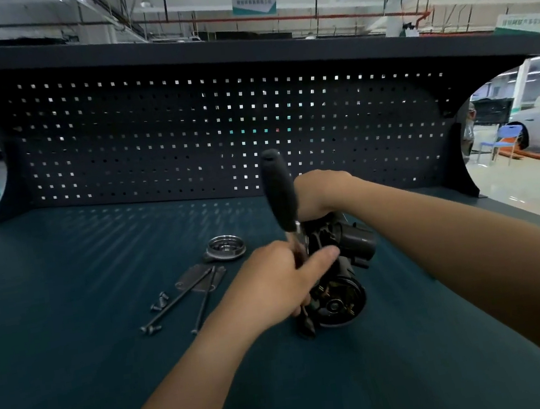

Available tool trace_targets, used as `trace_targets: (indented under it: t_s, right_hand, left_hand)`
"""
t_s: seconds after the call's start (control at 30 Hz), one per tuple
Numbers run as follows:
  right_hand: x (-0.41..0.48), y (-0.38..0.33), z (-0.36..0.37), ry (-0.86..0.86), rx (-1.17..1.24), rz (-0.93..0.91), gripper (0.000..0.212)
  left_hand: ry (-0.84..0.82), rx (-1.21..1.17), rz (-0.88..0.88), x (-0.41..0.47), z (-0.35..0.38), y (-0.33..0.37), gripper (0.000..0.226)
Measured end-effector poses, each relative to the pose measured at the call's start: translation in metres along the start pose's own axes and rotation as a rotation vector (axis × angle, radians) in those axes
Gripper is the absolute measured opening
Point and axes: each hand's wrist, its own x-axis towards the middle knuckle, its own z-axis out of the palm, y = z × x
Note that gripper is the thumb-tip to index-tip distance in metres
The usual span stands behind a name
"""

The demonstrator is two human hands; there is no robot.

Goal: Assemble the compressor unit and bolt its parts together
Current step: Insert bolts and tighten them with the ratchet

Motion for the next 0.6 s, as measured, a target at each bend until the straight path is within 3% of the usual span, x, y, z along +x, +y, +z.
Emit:
trace_targets:
  t_s: [0.07,0.13,0.23,0.27,0.3,0.37,0.5,0.6]
  right_hand:
    - [0.000,-0.001,-0.001,-0.011,-0.016,-0.003,0.019]
    - [0.000,-0.002,-0.003,-0.017,-0.018,0.015,0.025]
    - [0.002,-0.003,-0.004,-0.033,0.072,0.019,0.032]
    - [0.003,-0.004,-0.004,-0.031,0.089,0.020,0.033]
    - [0.004,-0.004,-0.004,-0.024,0.097,0.023,0.034]
    - [0.004,-0.001,-0.003,-0.007,0.105,0.032,0.033]
    - [0.001,0.004,-0.001,0.032,0.039,0.046,0.030]
    - [0.001,0.003,-0.001,0.025,0.036,0.028,0.025]
  left_hand:
    - [0.043,-0.053,-0.002,-0.002,0.007,-0.003,0.051]
    - [0.058,-0.565,-0.160,-0.004,0.012,-0.002,0.049]
    - [-0.138,-1.610,-0.420,-0.007,0.008,0.001,0.053]
    - [-0.173,-1.808,-0.415,-0.007,0.008,-0.001,0.053]
    - [-0.189,-1.855,-0.383,-0.008,0.009,-0.002,0.053]
    - [-0.172,-1.617,-0.365,-0.005,0.009,-0.003,0.051]
    - [-0.013,-0.544,-0.165,0.002,0.003,0.001,0.049]
    - [0.034,-0.077,-0.018,0.002,0.005,0.004,0.054]
